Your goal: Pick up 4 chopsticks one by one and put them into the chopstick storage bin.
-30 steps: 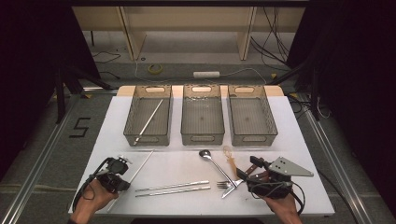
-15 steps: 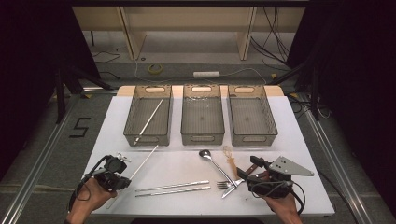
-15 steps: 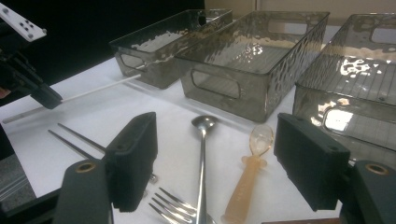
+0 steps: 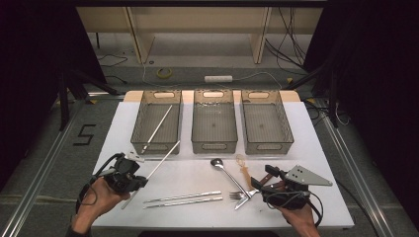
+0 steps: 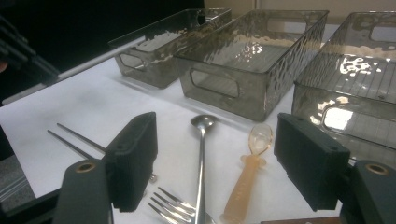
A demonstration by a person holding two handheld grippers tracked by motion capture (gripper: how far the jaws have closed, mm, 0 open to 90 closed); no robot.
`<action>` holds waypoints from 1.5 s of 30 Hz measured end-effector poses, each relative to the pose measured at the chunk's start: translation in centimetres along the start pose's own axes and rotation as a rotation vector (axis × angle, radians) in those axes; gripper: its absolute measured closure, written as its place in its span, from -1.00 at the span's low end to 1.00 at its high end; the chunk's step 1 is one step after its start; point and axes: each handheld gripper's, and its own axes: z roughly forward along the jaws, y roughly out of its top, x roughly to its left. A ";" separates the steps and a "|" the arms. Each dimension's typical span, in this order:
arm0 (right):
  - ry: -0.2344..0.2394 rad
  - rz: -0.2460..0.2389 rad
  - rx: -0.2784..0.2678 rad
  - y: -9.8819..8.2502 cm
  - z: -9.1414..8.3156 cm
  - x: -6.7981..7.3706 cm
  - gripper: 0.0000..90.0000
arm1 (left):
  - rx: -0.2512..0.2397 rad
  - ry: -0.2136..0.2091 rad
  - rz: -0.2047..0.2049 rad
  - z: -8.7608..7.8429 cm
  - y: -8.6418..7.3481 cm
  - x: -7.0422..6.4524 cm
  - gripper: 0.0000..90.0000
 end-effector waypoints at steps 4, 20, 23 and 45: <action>-0.002 0.001 0.001 0.0 0.0 0.0 -0.31 | -0.048 0.008 0.005 -0.7 1.7 0.6 0.86; 0.000 0.007 -0.001 0.0 0.0 -0.1 -0.31 | -0.163 0.066 -0.103 0.4 8.3 7.2 0.86; 0.001 0.007 0.000 0.0 0.0 -0.1 -0.31 | -0.172 0.078 -0.119 0.5 9.3 8.2 0.86; 0.008 0.009 0.001 0.0 0.1 -0.1 -0.31 | -0.230 0.156 -0.209 3.2 13.1 13.6 0.86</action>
